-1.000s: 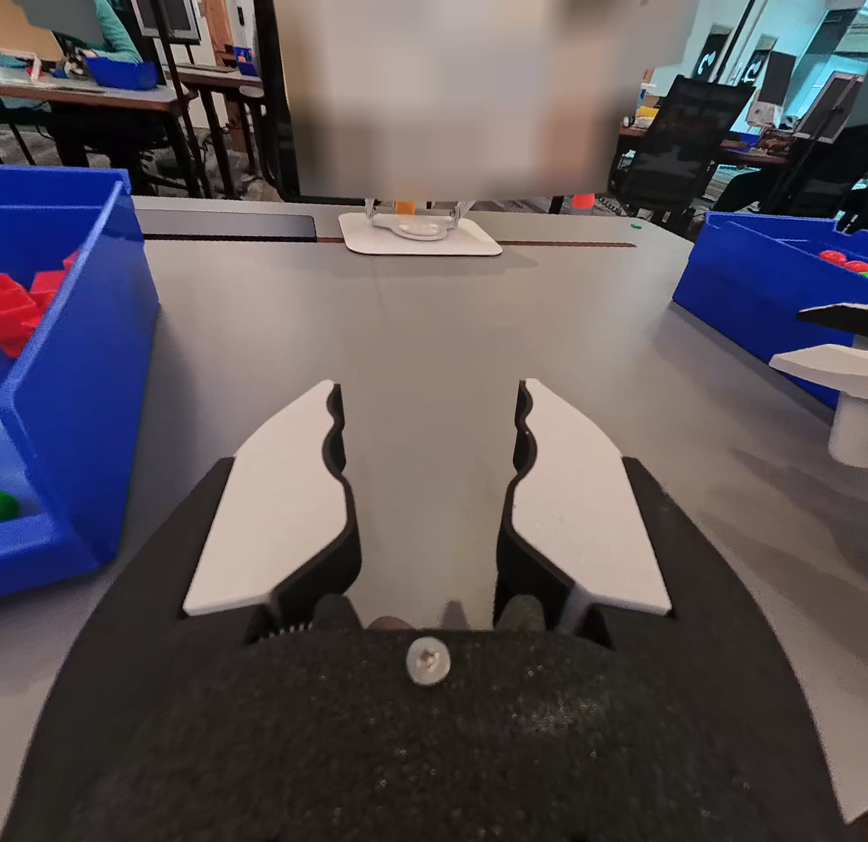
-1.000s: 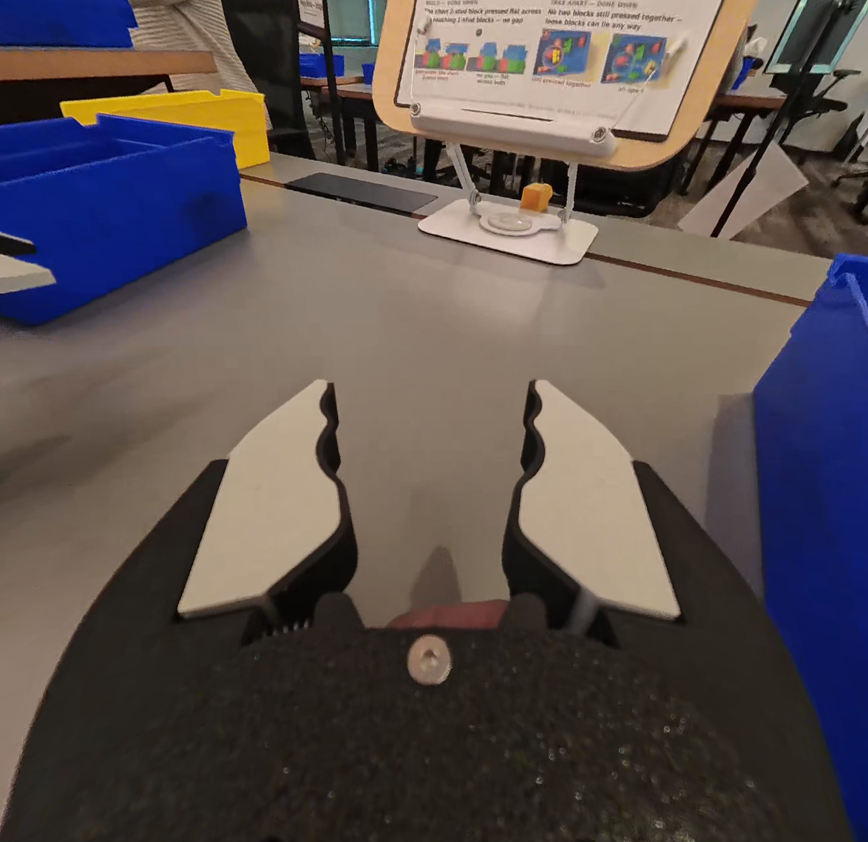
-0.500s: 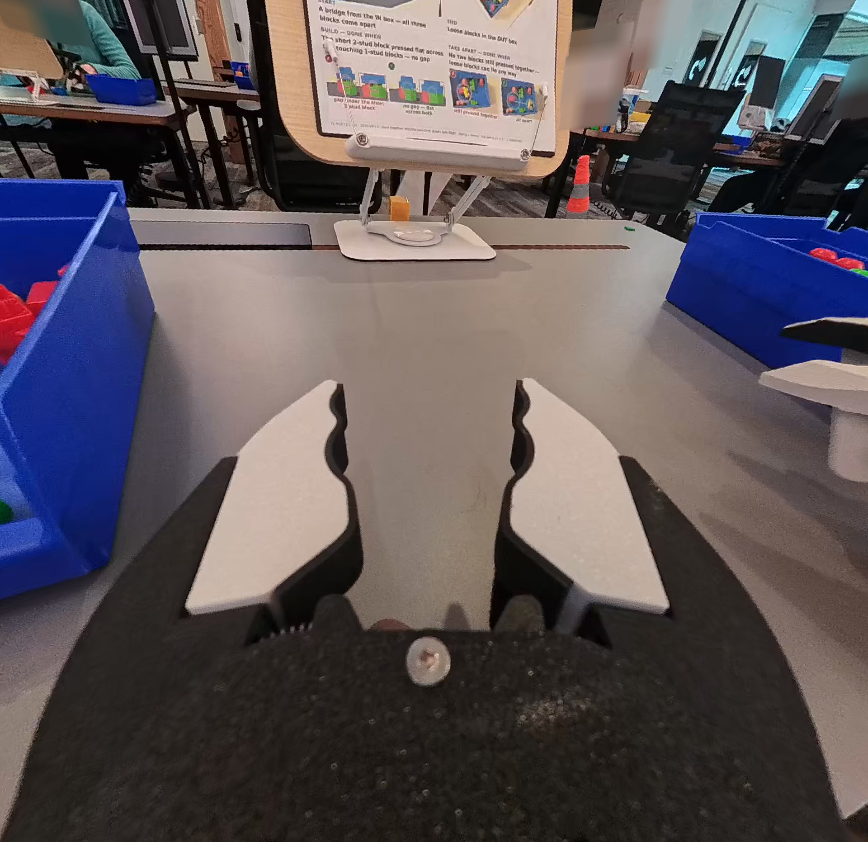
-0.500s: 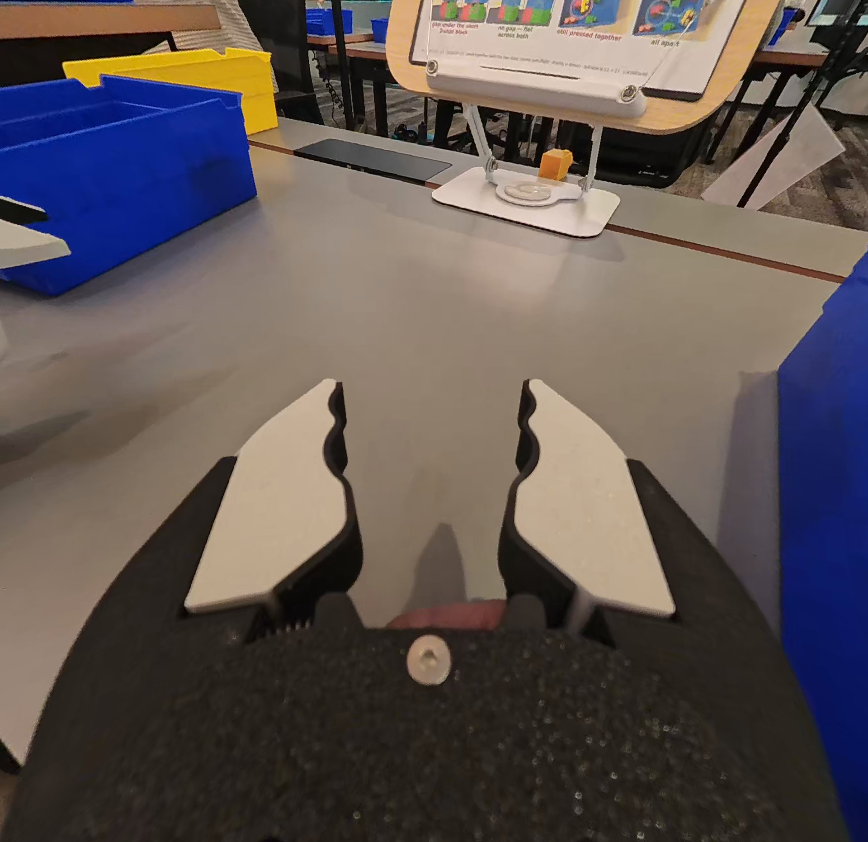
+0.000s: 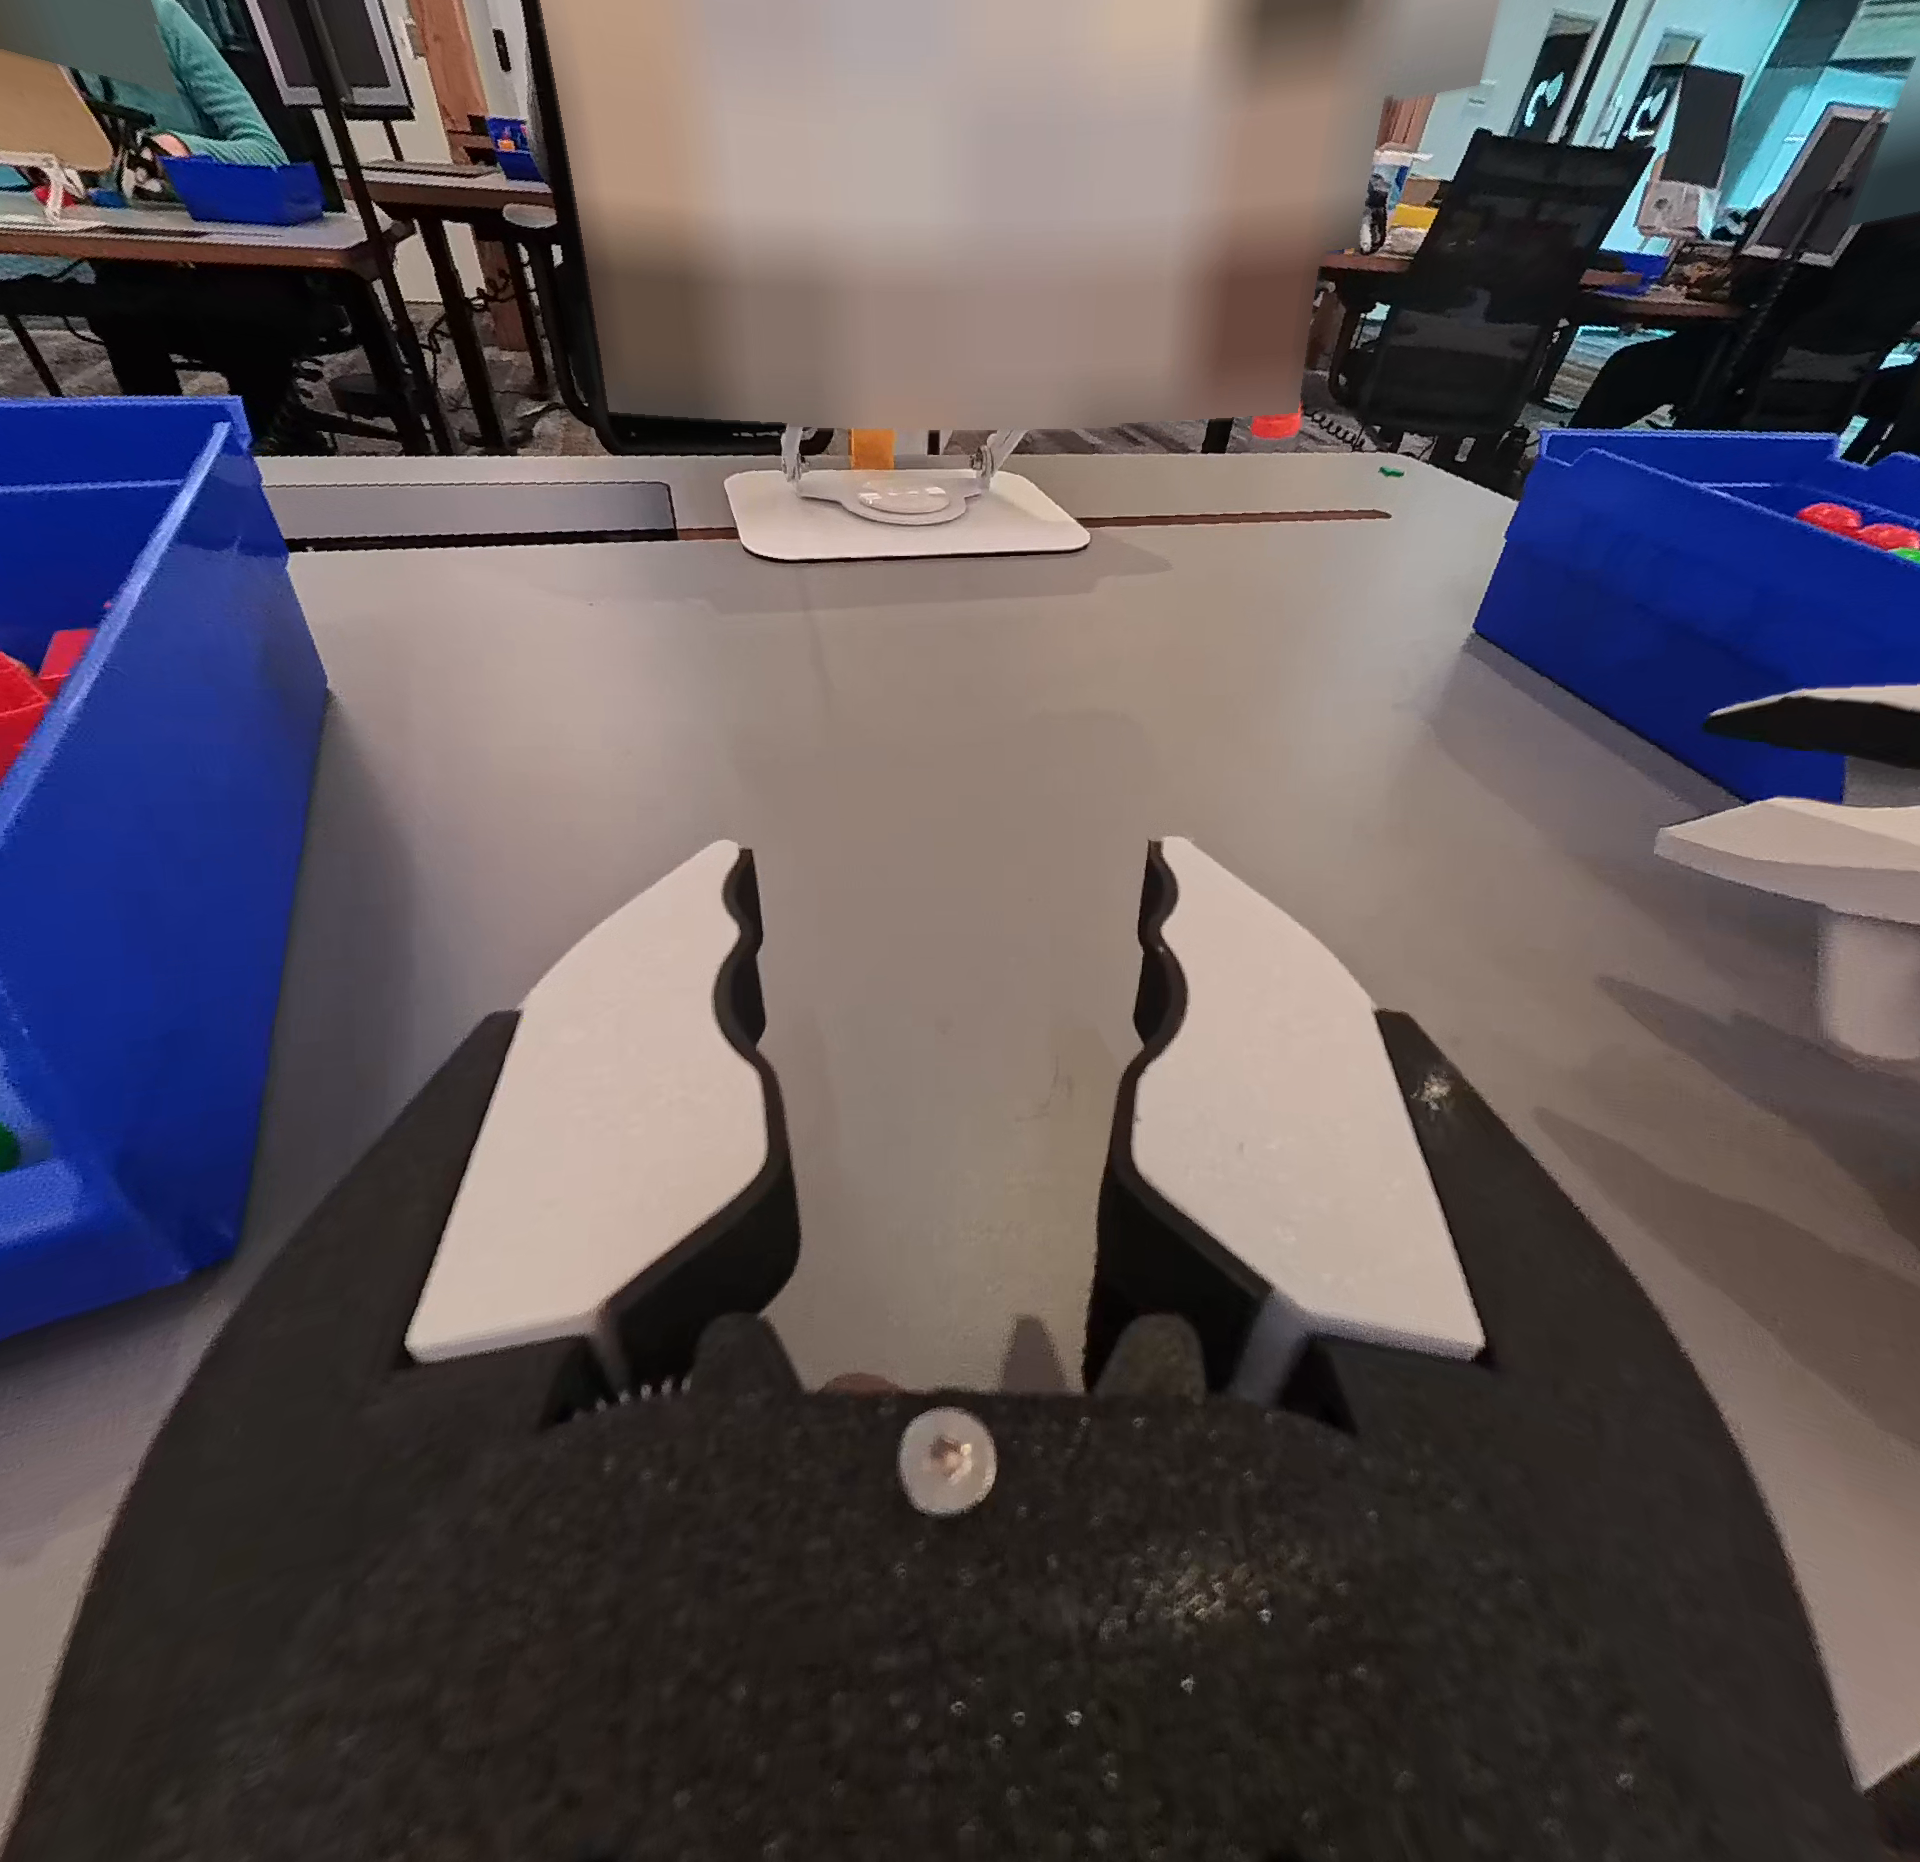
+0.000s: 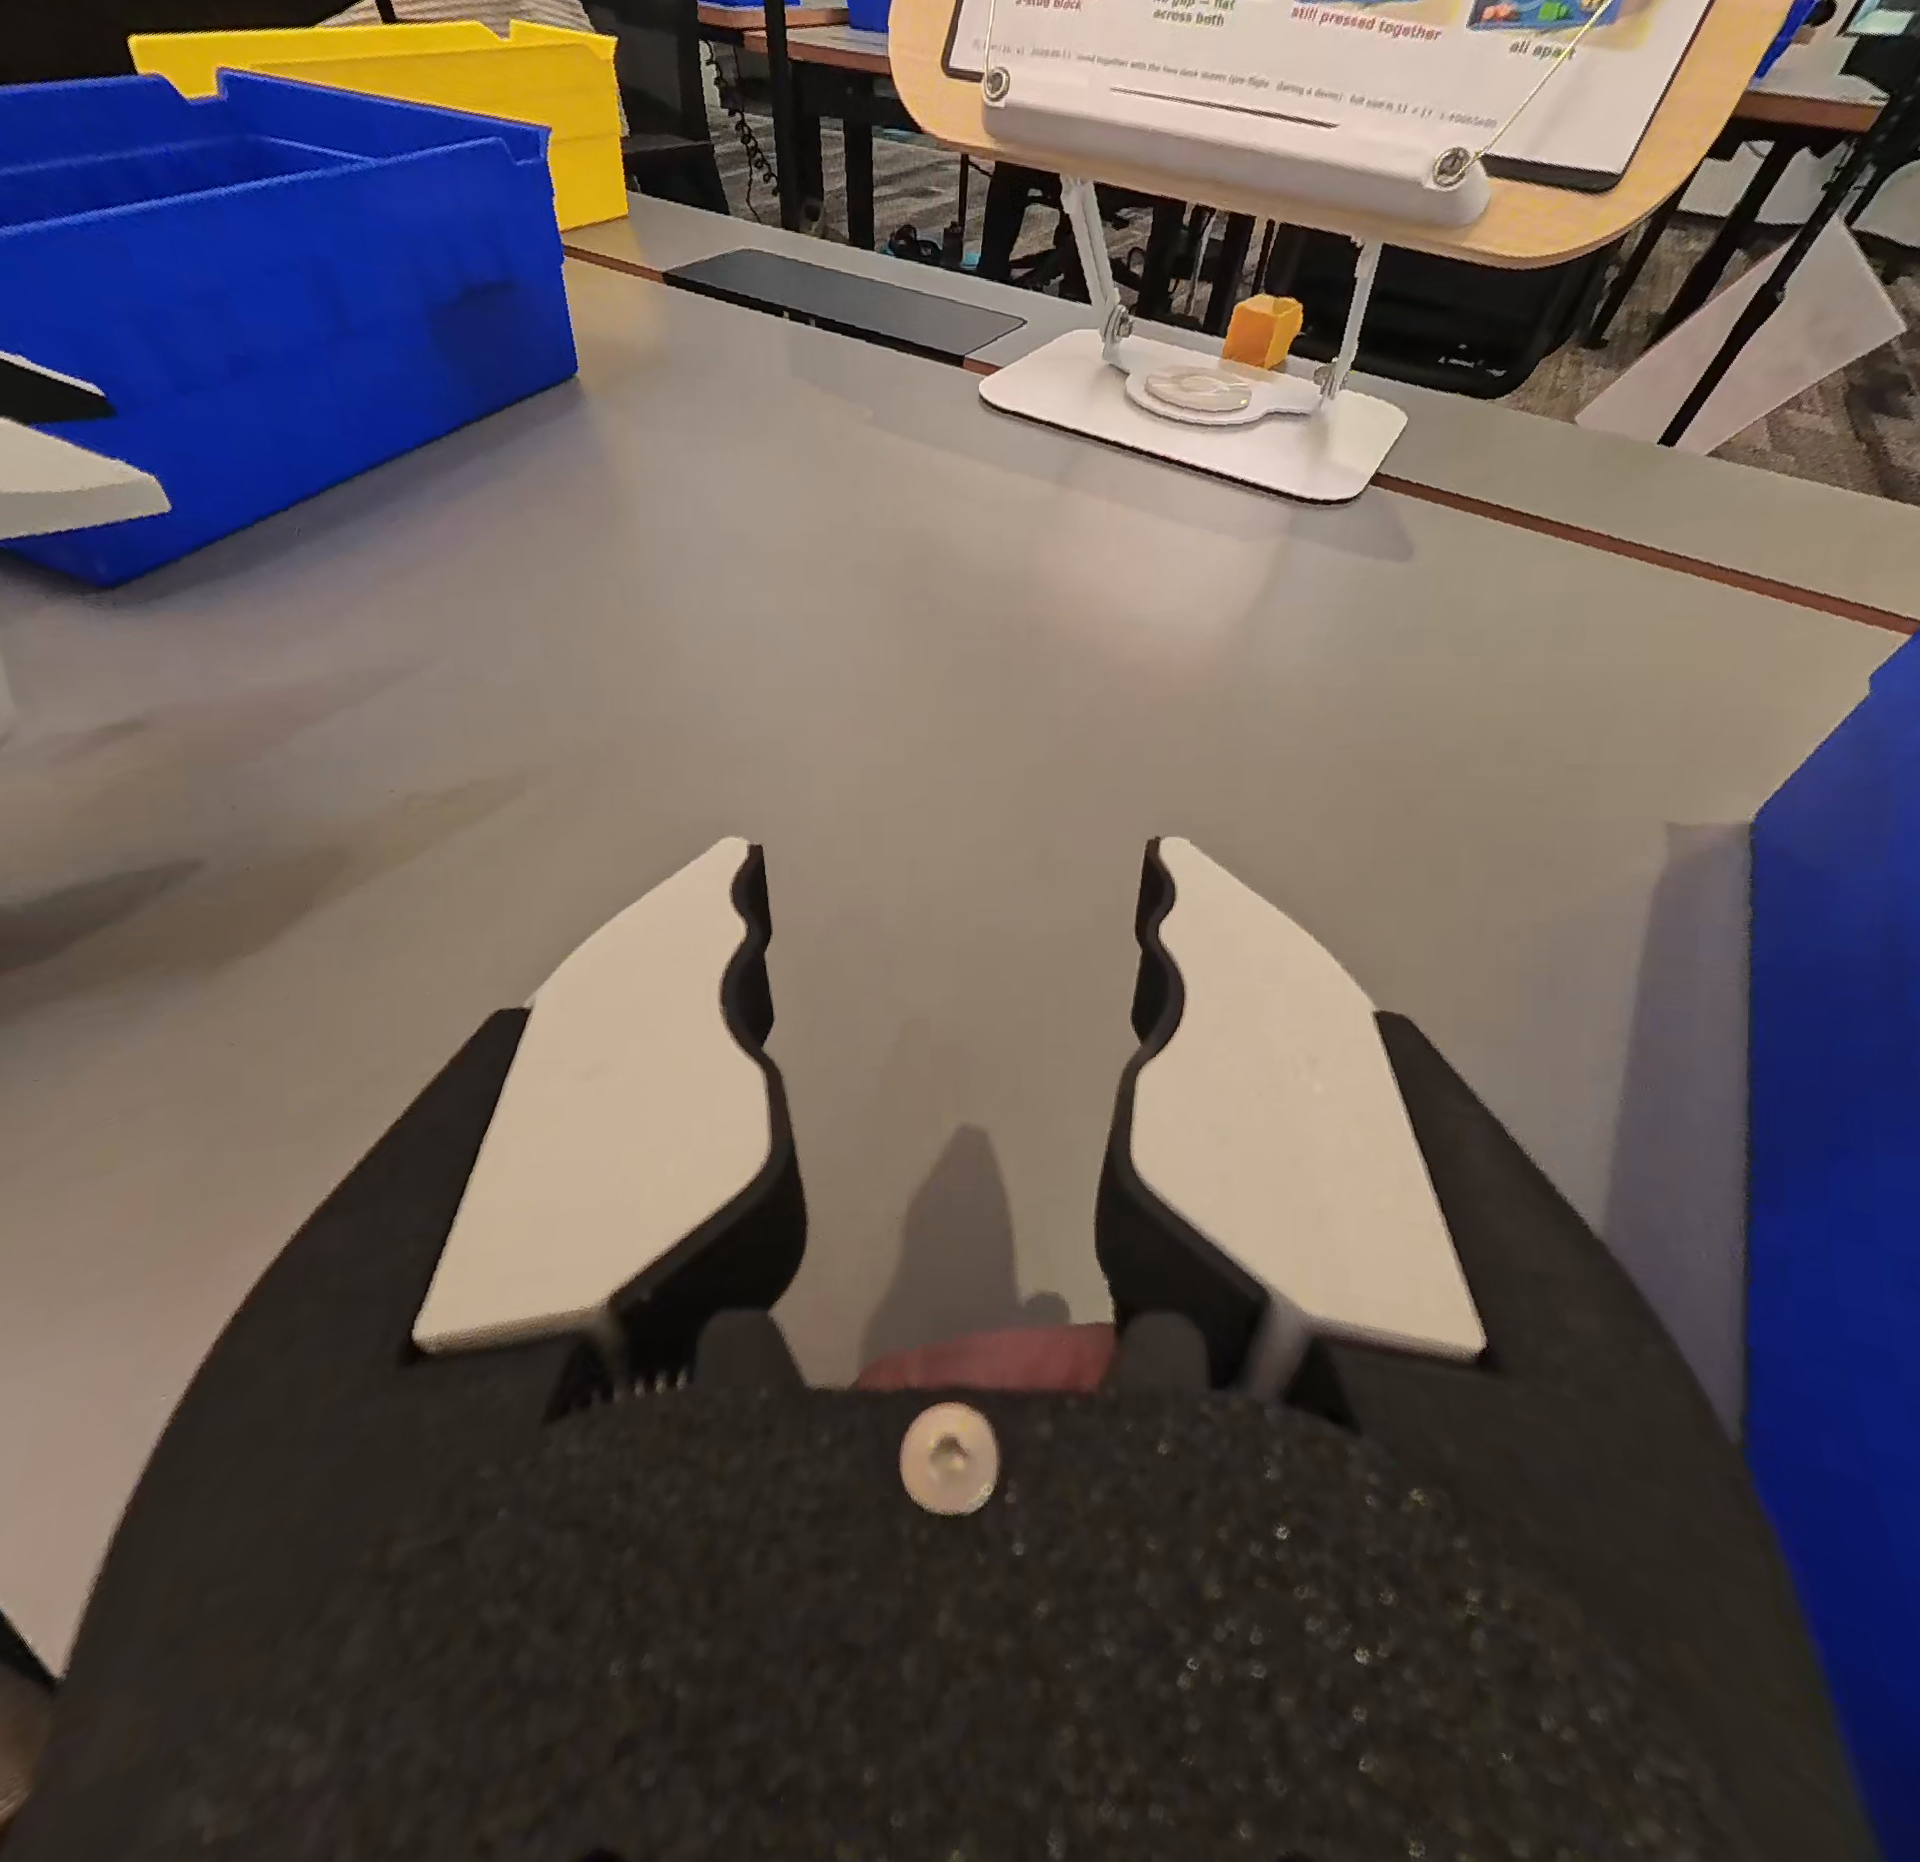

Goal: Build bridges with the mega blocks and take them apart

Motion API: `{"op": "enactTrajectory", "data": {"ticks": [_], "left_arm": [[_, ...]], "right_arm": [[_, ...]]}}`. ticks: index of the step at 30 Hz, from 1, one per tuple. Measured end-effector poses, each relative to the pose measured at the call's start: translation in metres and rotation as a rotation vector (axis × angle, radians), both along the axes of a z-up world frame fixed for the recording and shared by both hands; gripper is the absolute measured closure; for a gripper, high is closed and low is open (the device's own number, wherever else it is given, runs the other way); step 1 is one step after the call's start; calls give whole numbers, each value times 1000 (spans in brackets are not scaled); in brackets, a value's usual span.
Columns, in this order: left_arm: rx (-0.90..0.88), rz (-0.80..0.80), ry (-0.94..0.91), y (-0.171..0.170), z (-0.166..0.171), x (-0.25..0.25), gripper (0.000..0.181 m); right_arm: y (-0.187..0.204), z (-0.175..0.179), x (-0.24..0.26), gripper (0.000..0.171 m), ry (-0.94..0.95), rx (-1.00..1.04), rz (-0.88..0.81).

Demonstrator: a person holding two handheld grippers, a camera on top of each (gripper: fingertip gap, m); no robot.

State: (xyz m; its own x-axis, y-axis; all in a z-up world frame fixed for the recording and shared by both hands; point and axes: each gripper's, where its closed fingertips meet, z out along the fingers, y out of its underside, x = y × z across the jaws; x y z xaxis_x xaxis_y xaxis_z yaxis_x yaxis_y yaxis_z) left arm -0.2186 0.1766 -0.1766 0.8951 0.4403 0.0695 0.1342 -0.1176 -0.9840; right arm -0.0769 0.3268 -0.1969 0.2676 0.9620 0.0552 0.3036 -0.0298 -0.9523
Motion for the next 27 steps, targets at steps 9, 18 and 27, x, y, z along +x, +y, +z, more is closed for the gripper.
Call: {"op": "enactTrajectory", "data": {"ticks": [9, 18, 27], "left_arm": [[-23, 0, 6, -13, 11, -2, 110], [-244, 131, 61, -82, 85, -129, 107], [-627, -174, 175, -40, 41, -227, 101]], "right_arm": [[1, -3, -1, 105, -8, -35, 13], [3, -6, -2, 105, -16, -63, 24], [1, -8, -3, 106, -24, -81, 40]]}}
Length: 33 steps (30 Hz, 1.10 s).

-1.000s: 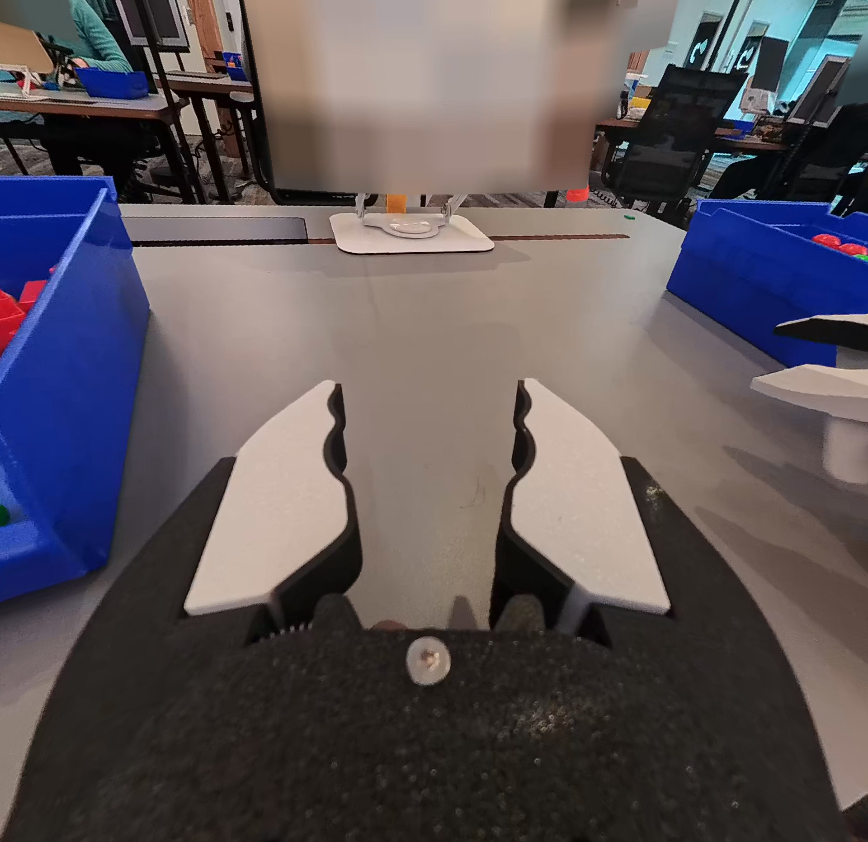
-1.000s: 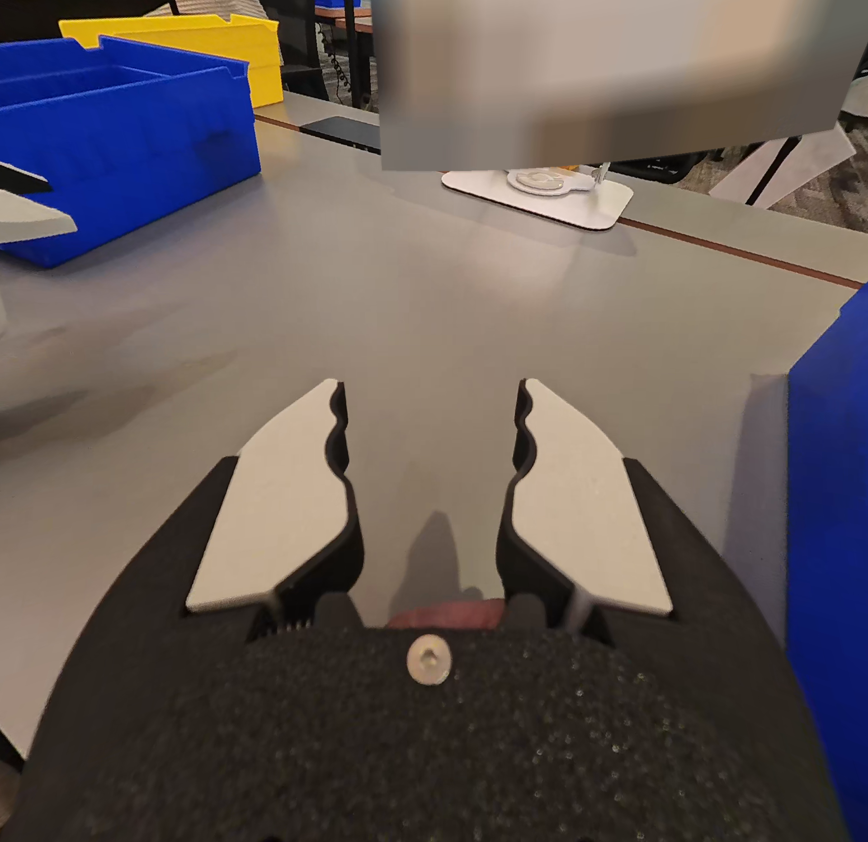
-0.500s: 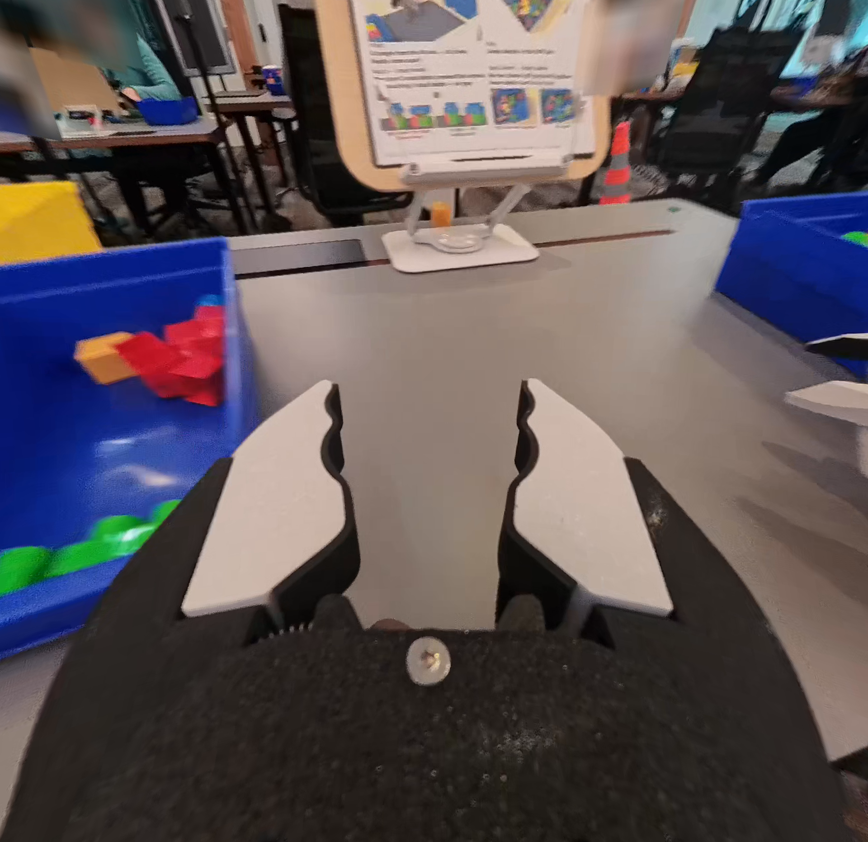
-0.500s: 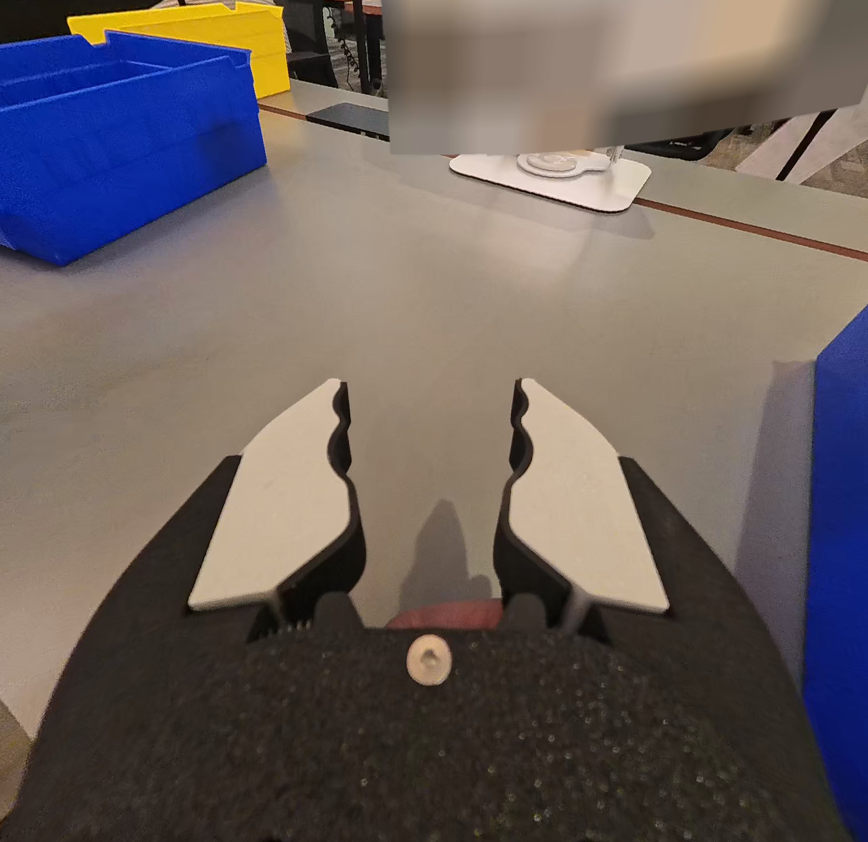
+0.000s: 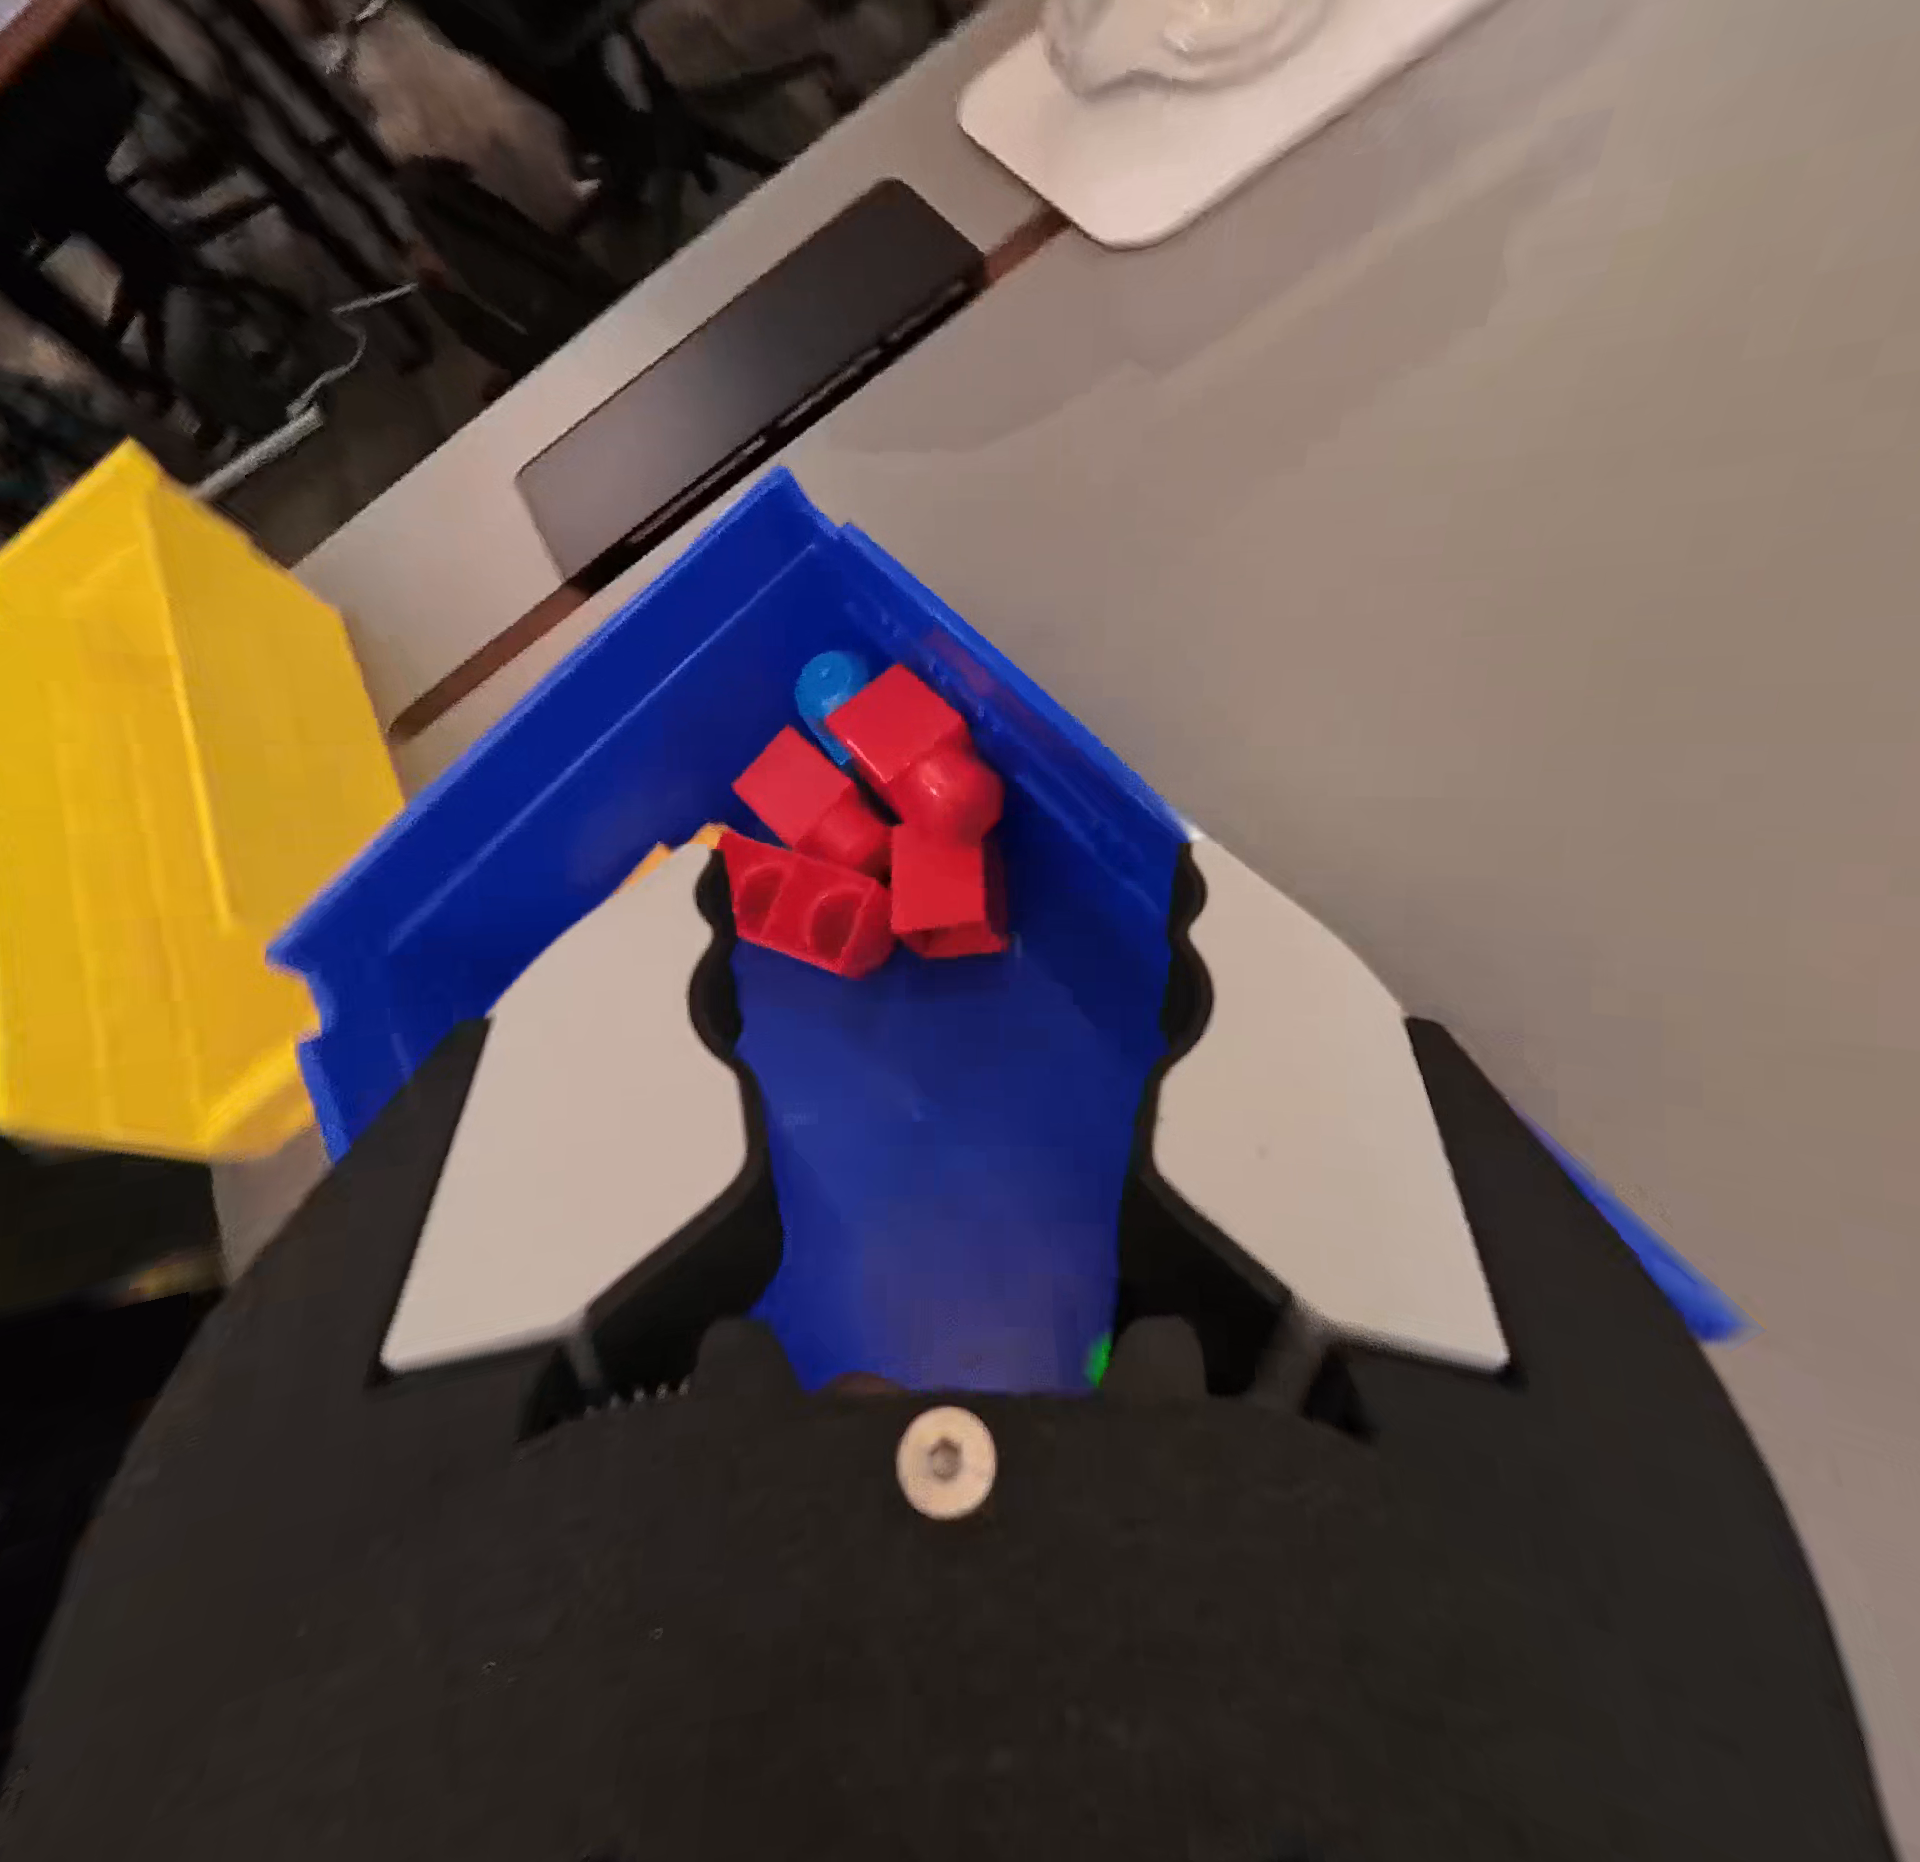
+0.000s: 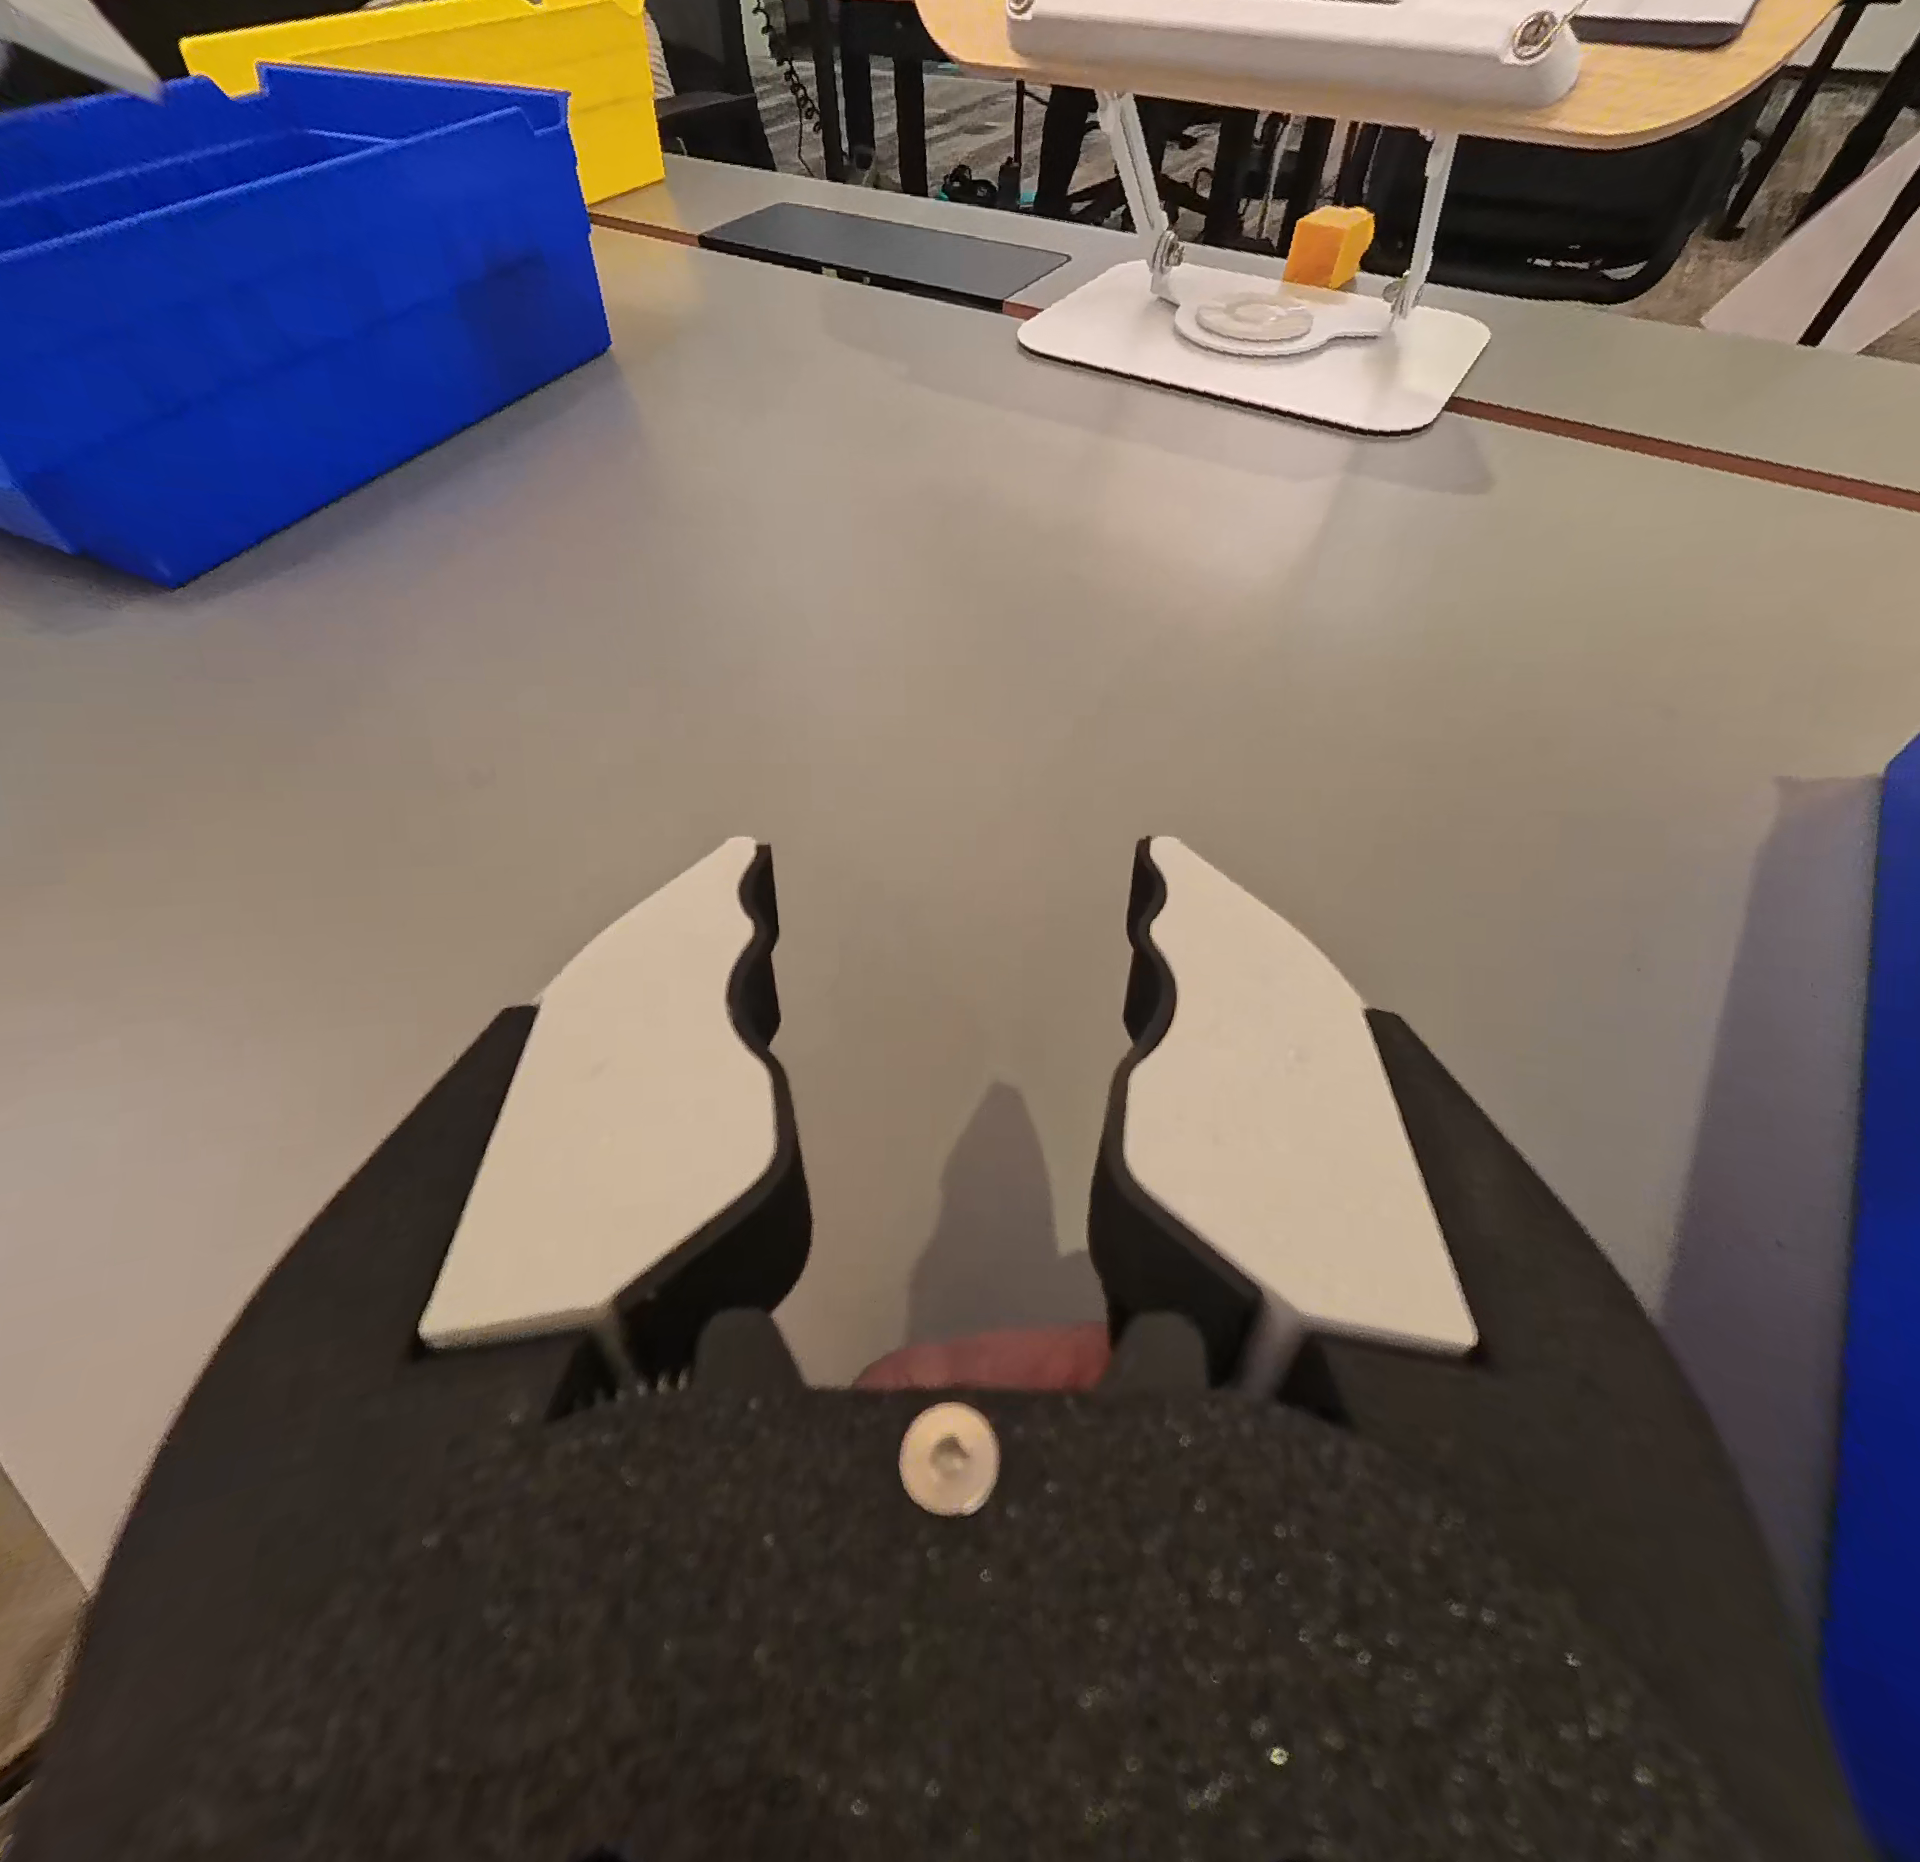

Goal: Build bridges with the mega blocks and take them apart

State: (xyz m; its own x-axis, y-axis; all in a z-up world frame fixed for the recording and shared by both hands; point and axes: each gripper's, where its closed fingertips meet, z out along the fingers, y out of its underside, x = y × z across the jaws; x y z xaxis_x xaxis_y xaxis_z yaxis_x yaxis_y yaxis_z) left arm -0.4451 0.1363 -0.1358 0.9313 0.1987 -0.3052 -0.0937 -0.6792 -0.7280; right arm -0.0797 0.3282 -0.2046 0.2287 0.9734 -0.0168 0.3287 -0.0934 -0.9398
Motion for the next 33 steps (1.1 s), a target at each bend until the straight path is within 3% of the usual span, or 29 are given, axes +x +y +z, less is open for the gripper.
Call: {"op": "enactTrajectory", "data": {"ticks": [2, 6, 17, 23, 25, 33], "left_arm": [[-130, -105, 46, 9, -24, -14, 95], [-251, -270, 30, 26, -55, -35, 104], [-384, -456, -174, 45, -77, -46, 102], [-453, -456, -175, 47, -94, -48, 101], [-472, -454, -170, 47, -100, -49, 108], [-441, -446, -166, 43, -99, -52, 109]], "right_arm": [[-1, -1, 0, 107, -6, 9, 2], [-3, -1, -1, 107, -19, 25, 2], [-12, -5, -8, 108, -59, 69, 16], [-10, -5, -7, 109, -46, 31, 18], [-10, -5, -7, 109, -45, 27, 20], [-10, -5, -7, 111, -48, 18, 27]]}}
